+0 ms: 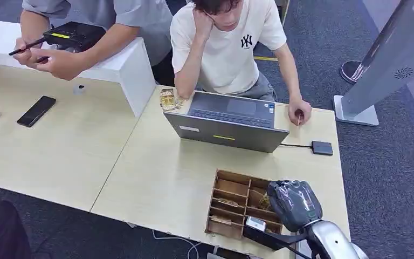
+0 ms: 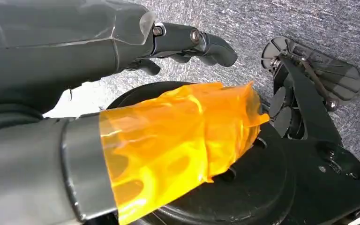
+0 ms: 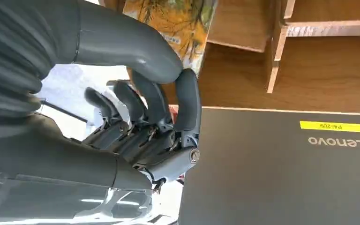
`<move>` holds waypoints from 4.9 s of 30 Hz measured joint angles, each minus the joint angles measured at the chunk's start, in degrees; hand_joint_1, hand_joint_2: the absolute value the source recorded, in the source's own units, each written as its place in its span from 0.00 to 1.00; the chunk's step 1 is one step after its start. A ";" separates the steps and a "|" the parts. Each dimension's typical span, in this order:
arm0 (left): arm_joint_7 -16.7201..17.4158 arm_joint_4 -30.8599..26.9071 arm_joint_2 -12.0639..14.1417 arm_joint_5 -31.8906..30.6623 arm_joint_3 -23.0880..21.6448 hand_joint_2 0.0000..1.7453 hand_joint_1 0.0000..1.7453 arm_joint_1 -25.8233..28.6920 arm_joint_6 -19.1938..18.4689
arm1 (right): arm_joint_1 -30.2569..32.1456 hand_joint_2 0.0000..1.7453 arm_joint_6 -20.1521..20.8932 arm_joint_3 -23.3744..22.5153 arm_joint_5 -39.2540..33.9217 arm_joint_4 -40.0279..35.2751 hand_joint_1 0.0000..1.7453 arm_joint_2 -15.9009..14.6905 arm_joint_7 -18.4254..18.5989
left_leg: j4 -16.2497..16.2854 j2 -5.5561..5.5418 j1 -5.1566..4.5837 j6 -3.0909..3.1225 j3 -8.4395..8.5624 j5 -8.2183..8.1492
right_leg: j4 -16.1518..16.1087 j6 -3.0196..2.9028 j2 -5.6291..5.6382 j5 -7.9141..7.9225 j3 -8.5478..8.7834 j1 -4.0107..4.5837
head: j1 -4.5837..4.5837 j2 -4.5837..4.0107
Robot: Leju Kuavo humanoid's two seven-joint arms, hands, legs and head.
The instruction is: Pass the card to the sensor for recognition and then transmit it.
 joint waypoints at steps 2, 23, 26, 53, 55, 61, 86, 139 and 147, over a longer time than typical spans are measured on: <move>0.00 0.00 0.00 0.02 0.00 0.00 0.00 0.01 0.00 | -0.01 1.00 0.09 0.20 -0.13 0.20 0.93 -0.09 0.00 | 0.00 -0.01 0.00 0.00 -0.01 0.00 | 0.00 0.00 -0.01 0.00 0.00 0.00 | 0.00 0.00; 0.00 0.00 0.00 0.28 0.00 0.00 0.00 0.01 0.00 | -0.55 1.00 0.96 0.74 -1.51 0.72 0.23 -0.46 -0.09 | 0.00 0.00 0.00 0.00 -0.01 0.00 | 0.00 0.00 0.00 0.00 0.00 0.00 | 0.00 0.00; 0.00 0.00 0.00 0.31 0.00 0.00 0.00 0.01 0.00 | -0.64 1.00 0.92 0.74 -1.75 0.72 0.19 -0.46 -0.17 | 0.00 0.00 0.00 0.00 -0.01 0.00 | 0.00 0.00 -0.01 0.00 0.00 0.00 | 0.00 0.00; -0.68 0.00 0.00 0.63 0.00 0.00 0.00 0.05 -0.04 | -1.54 1.00 -0.31 0.28 -3.91 -1.42 0.68 -0.44 -0.77 | 0.00 -0.01 0.00 0.02 -0.02 0.01 | 0.00 0.01 -0.01 0.01 0.01 0.00 | 0.00 0.00; -0.77 0.00 0.00 0.74 0.00 0.00 0.00 0.05 -0.09 | -1.57 1.00 -0.31 0.26 -4.74 -2.06 0.70 -0.44 -1.31 | 0.00 -0.01 0.00 0.02 -0.02 0.01 | 0.00 0.01 -0.01 0.01 0.01 0.00 | 0.00 0.00; -0.98 0.00 0.00 0.92 0.00 0.00 0.00 0.06 -0.13 | -1.62 1.00 -0.31 0.22 -7.19 -4.33 0.61 -0.44 -2.71 | 0.00 -0.01 0.00 0.02 -0.02 0.01 | 0.00 0.01 -0.01 0.01 0.00 0.00 | 0.00 0.00; -0.66 0.00 0.09 -0.02 -0.02 0.00 0.00 0.02 -0.35 | -4.44 1.00 2.93 6.78 -15.04 -4.48 0.51 1.97 -8.72 | 0.00 -0.01 0.00 0.02 -0.03 0.01 | 0.00 0.01 0.00 0.01 0.00 0.00 | 0.00 0.00; 0.11 0.00 0.37 0.02 -0.85 0.00 0.00 -0.15 -0.63 | -9.51 1.00 4.04 12.50 -12.98 2.45 0.50 6.75 -4.87 | 0.00 0.00 0.01 0.01 -0.02 0.02 | 0.00 0.01 0.00 0.01 -0.01 0.01 | 0.00 0.00; 0.11 0.00 0.50 0.11 -0.85 0.00 0.00 -0.15 -0.74 | -9.56 1.00 4.48 13.29 -13.99 2.56 0.50 6.36 -5.31 | 0.00 0.00 0.00 0.01 -0.03 0.02 | 0.00 0.01 0.00 0.01 -0.01 0.00 | 0.00 0.00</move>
